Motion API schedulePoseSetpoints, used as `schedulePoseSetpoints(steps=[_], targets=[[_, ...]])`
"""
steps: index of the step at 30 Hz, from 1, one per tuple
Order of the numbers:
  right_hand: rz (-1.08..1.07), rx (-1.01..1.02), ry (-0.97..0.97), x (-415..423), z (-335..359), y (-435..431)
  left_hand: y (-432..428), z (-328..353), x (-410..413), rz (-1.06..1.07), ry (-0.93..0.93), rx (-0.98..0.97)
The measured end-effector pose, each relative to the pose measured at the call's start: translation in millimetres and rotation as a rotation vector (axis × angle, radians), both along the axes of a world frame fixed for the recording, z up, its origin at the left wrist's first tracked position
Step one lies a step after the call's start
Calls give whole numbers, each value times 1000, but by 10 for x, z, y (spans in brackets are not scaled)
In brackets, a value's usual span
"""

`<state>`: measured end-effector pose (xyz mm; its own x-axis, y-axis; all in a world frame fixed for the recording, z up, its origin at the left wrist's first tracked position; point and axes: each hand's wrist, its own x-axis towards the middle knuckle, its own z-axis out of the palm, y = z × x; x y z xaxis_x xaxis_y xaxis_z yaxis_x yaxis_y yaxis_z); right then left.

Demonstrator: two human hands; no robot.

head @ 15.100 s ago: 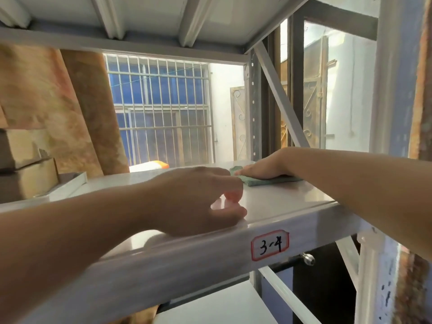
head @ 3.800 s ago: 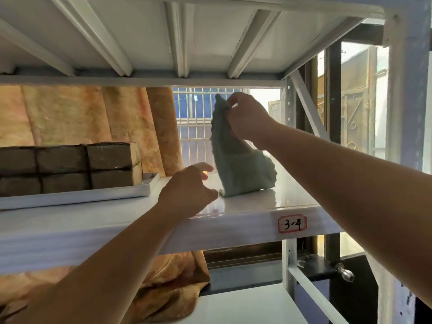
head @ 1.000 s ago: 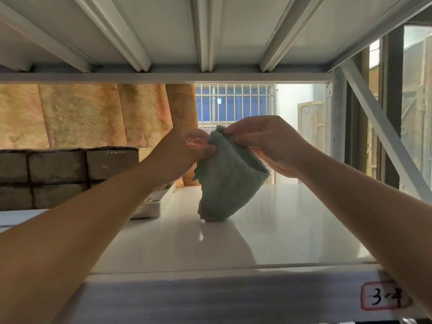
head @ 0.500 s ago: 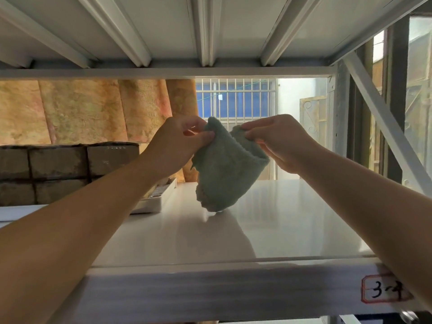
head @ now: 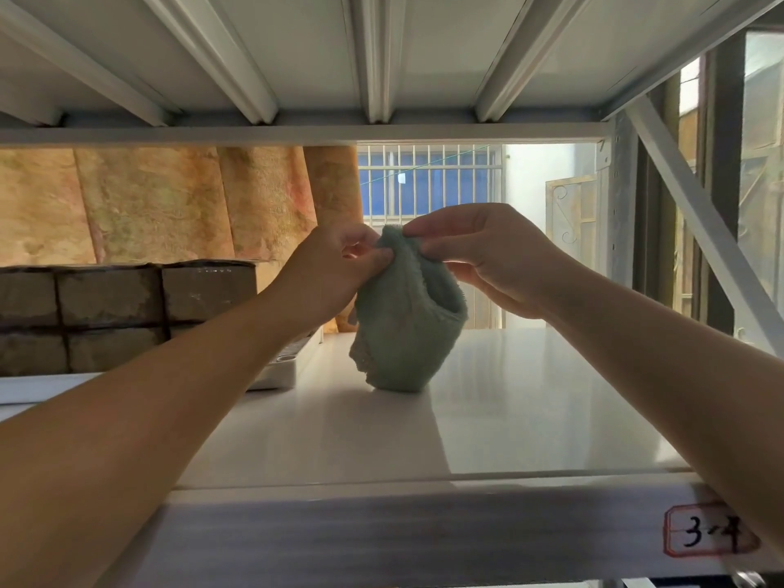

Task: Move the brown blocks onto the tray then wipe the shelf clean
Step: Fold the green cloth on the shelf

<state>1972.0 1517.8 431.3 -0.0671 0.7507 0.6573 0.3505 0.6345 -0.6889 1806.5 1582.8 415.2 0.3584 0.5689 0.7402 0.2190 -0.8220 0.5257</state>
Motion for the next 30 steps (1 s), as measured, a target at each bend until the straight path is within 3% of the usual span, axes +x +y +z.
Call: schedulePoseSetpoints(steps=[10,20,25,30], targets=[[9,26,-7,7,1,-4,-45,17,-4,-143,5,-81],[-9,-6,-34,-16,16,-31,-31,9,-21,-188,-148,-202],[-225,59,-424,-79,-38,-67,61,37,-52,-103,-307,-240],[-334,-11,-572,-36,-68,-45,146,61,-92,-17,-381,-259]])
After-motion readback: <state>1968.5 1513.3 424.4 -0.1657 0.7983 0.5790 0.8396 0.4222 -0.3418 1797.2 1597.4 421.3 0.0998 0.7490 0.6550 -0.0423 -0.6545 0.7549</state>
